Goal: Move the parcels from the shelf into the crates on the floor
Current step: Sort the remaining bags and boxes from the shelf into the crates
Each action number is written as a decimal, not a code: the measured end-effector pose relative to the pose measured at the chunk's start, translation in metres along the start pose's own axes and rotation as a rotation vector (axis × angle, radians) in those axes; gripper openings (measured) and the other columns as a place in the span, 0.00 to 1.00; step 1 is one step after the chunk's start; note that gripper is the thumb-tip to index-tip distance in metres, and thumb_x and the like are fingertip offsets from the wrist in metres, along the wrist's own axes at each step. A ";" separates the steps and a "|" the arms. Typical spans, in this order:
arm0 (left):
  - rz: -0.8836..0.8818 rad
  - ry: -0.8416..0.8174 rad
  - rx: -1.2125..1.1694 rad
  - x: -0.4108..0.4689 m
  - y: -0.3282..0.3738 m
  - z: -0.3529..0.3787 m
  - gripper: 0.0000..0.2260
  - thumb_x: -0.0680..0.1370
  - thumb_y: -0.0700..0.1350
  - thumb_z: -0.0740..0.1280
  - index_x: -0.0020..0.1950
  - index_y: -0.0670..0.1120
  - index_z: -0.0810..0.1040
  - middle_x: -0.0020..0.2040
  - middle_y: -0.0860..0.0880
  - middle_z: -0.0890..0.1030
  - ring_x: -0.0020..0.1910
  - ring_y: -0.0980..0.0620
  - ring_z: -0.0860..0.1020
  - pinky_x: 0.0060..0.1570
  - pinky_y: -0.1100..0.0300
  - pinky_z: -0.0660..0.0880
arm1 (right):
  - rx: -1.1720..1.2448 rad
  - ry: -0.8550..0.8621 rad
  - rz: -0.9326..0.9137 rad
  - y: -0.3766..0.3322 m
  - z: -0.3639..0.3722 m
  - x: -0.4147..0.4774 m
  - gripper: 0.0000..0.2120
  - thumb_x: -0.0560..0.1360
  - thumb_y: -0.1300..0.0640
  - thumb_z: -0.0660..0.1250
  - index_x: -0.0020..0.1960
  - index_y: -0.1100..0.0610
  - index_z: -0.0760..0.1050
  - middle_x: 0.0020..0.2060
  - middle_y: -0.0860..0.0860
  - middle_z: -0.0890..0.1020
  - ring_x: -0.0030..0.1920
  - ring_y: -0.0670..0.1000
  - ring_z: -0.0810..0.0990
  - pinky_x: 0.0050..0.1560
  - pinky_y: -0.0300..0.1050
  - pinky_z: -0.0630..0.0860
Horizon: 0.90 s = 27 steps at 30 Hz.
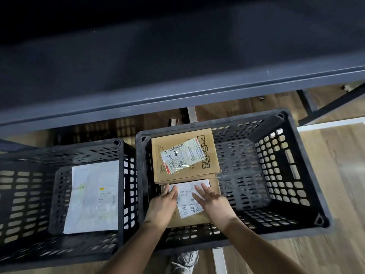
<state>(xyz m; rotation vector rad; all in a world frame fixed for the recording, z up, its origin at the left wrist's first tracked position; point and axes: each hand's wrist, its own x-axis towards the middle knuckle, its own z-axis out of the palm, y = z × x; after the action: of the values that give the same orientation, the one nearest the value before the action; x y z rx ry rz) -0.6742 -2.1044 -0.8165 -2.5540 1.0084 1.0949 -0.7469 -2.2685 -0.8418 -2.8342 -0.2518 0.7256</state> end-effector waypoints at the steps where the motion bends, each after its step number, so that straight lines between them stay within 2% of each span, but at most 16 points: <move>1: -0.018 -0.013 -0.010 0.001 -0.003 0.001 0.29 0.77 0.27 0.53 0.77 0.42 0.54 0.78 0.48 0.45 0.77 0.47 0.45 0.65 0.50 0.70 | 0.007 -0.018 -0.001 -0.003 -0.001 0.003 0.34 0.35 0.56 0.83 0.43 0.49 0.85 0.47 0.48 0.85 0.47 0.47 0.85 0.39 0.36 0.79; 2: -0.035 -0.021 -0.019 0.001 -0.006 0.004 0.28 0.78 0.27 0.54 0.77 0.42 0.55 0.78 0.48 0.45 0.77 0.48 0.46 0.67 0.50 0.69 | -0.010 -0.024 -0.010 -0.008 -0.007 0.006 0.34 0.37 0.54 0.83 0.44 0.49 0.85 0.48 0.49 0.85 0.49 0.47 0.84 0.41 0.36 0.79; 3: -0.055 -0.027 -0.044 0.001 -0.009 0.007 0.28 0.78 0.28 0.54 0.77 0.42 0.53 0.78 0.48 0.44 0.77 0.49 0.46 0.69 0.51 0.67 | -0.024 -0.066 -0.022 -0.014 -0.013 0.008 0.33 0.44 0.52 0.83 0.49 0.51 0.84 0.53 0.51 0.84 0.54 0.48 0.82 0.47 0.36 0.78; 4: -0.070 -0.029 -0.073 0.000 -0.012 0.011 0.29 0.78 0.28 0.54 0.77 0.43 0.51 0.78 0.48 0.43 0.77 0.51 0.47 0.70 0.53 0.65 | 0.001 -0.088 -0.035 -0.017 -0.019 0.008 0.31 0.58 0.52 0.80 0.60 0.54 0.80 0.63 0.55 0.77 0.64 0.50 0.76 0.59 0.38 0.74; 5: -0.076 -0.022 -0.104 -0.001 -0.015 0.014 0.31 0.78 0.28 0.54 0.78 0.43 0.48 0.78 0.49 0.41 0.77 0.52 0.46 0.71 0.55 0.63 | 0.018 -0.107 -0.032 -0.018 -0.019 0.009 0.29 0.71 0.56 0.71 0.70 0.57 0.68 0.73 0.57 0.65 0.73 0.53 0.64 0.69 0.41 0.64; 6: -0.067 -0.010 -0.128 -0.004 -0.017 0.019 0.33 0.77 0.27 0.55 0.78 0.44 0.45 0.78 0.50 0.39 0.77 0.53 0.43 0.72 0.56 0.62 | -0.033 -0.153 -0.064 -0.017 -0.020 0.007 0.27 0.79 0.61 0.59 0.76 0.59 0.57 0.76 0.57 0.53 0.77 0.54 0.51 0.74 0.44 0.53; 7: -0.049 0.009 -0.147 -0.006 -0.017 0.022 0.35 0.77 0.27 0.55 0.78 0.45 0.42 0.77 0.51 0.37 0.76 0.54 0.39 0.72 0.58 0.62 | -0.027 -0.196 -0.054 -0.016 -0.025 0.005 0.26 0.81 0.64 0.52 0.77 0.59 0.50 0.77 0.56 0.46 0.77 0.55 0.45 0.75 0.46 0.47; 8: -0.032 0.025 -0.171 -0.009 -0.017 0.025 0.36 0.77 0.28 0.56 0.78 0.47 0.40 0.75 0.53 0.34 0.75 0.56 0.37 0.72 0.59 0.62 | -0.020 -0.189 -0.045 -0.015 -0.026 0.002 0.26 0.81 0.65 0.50 0.77 0.59 0.47 0.77 0.56 0.44 0.77 0.55 0.42 0.75 0.46 0.44; 10: -0.018 0.050 -0.228 -0.014 -0.011 0.023 0.37 0.78 0.29 0.56 0.77 0.49 0.37 0.72 0.58 0.31 0.74 0.58 0.36 0.71 0.61 0.61 | -0.017 -0.162 -0.044 -0.010 -0.024 -0.005 0.27 0.81 0.67 0.49 0.77 0.59 0.45 0.76 0.56 0.41 0.77 0.55 0.40 0.75 0.46 0.42; 13: -0.007 0.066 -0.245 -0.016 -0.001 0.014 0.35 0.78 0.28 0.54 0.77 0.48 0.39 0.73 0.58 0.32 0.75 0.57 0.38 0.72 0.62 0.57 | -0.005 -0.194 -0.043 0.001 -0.027 -0.018 0.30 0.80 0.68 0.50 0.77 0.56 0.42 0.73 0.50 0.33 0.76 0.53 0.36 0.75 0.45 0.43; 14: -0.017 0.058 -0.235 -0.015 0.001 0.013 0.34 0.79 0.29 0.55 0.78 0.47 0.41 0.75 0.57 0.34 0.76 0.56 0.39 0.72 0.61 0.57 | 0.015 -0.224 -0.040 0.004 -0.030 -0.022 0.29 0.81 0.66 0.51 0.77 0.55 0.42 0.73 0.50 0.33 0.76 0.52 0.37 0.75 0.44 0.44; 17: -0.055 0.085 -0.216 -0.022 0.006 -0.001 0.32 0.79 0.32 0.58 0.78 0.47 0.47 0.78 0.53 0.42 0.77 0.54 0.44 0.71 0.57 0.63 | 0.094 -0.284 0.002 0.007 -0.048 -0.032 0.28 0.82 0.59 0.52 0.78 0.53 0.44 0.77 0.52 0.40 0.77 0.51 0.40 0.75 0.45 0.50; 20: -0.037 0.137 -0.202 -0.038 0.009 -0.028 0.31 0.79 0.32 0.59 0.78 0.47 0.51 0.78 0.51 0.48 0.77 0.52 0.51 0.70 0.56 0.65 | 0.125 -0.219 0.026 0.006 -0.075 -0.044 0.28 0.82 0.57 0.53 0.78 0.54 0.45 0.77 0.52 0.45 0.77 0.50 0.44 0.75 0.45 0.53; 23: -0.032 0.204 -0.182 -0.063 0.013 -0.070 0.26 0.80 0.38 0.60 0.77 0.46 0.56 0.77 0.50 0.56 0.75 0.52 0.59 0.69 0.58 0.66 | 0.130 -0.156 0.021 -0.001 -0.115 -0.061 0.27 0.82 0.56 0.53 0.77 0.56 0.48 0.77 0.53 0.49 0.77 0.51 0.47 0.75 0.45 0.52; 27: -0.010 0.236 -0.159 -0.111 0.023 -0.137 0.21 0.80 0.43 0.60 0.73 0.46 0.63 0.72 0.50 0.67 0.67 0.53 0.69 0.59 0.58 0.74 | 0.121 -0.071 0.026 -0.016 -0.185 -0.091 0.26 0.82 0.56 0.55 0.77 0.56 0.50 0.77 0.53 0.51 0.77 0.52 0.50 0.74 0.46 0.54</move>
<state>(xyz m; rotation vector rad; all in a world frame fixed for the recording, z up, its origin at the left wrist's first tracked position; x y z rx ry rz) -0.6661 -2.1202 -0.6400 -2.8670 0.9936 0.9210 -0.7372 -2.3015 -0.6377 -2.7056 -0.1764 0.8190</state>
